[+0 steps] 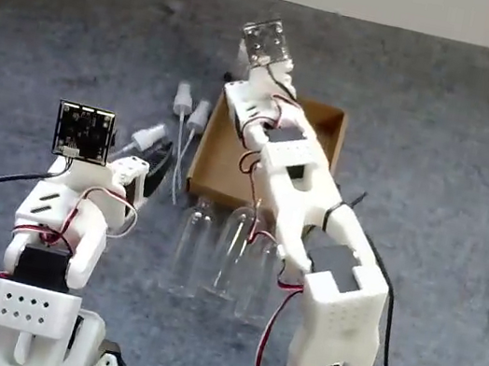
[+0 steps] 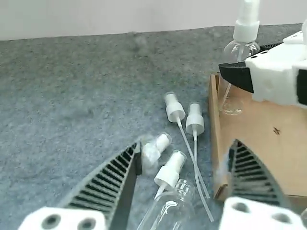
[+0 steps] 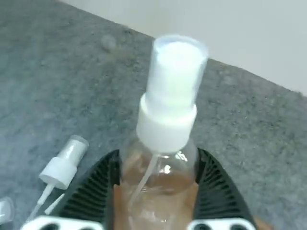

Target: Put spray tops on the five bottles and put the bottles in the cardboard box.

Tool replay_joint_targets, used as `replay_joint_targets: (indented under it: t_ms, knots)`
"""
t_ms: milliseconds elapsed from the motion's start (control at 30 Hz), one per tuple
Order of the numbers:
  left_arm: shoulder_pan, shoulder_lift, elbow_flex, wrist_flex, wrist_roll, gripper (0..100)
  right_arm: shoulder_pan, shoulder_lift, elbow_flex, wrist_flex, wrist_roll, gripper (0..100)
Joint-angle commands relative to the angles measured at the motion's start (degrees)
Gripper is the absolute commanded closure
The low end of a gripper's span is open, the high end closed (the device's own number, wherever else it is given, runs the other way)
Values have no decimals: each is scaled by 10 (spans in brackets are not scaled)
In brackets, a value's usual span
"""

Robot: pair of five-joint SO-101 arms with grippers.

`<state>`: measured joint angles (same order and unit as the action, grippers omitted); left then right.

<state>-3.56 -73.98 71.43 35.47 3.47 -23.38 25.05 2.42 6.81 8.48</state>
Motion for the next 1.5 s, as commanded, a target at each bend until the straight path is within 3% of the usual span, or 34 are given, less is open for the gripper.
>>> replay_joint_targets:
  t_ms: [0,300,500,1100,1467]
  knots:
    - [-5,-3,-3,-15,-1,768,-10,-16,0,-7,8,871]
    - [-5,-3,-3,-15,-1,768,-9,-22,-2,-5,8,855]
    - [-5,-3,-3,-15,-1,768,-11,-65,24,18,7,757]
    - [-5,-3,-3,-15,-1,768,-15,-127,17,72,8,755]
    - [-5,-3,-3,-15,-1,768,-15,-310,16,330,8,756]
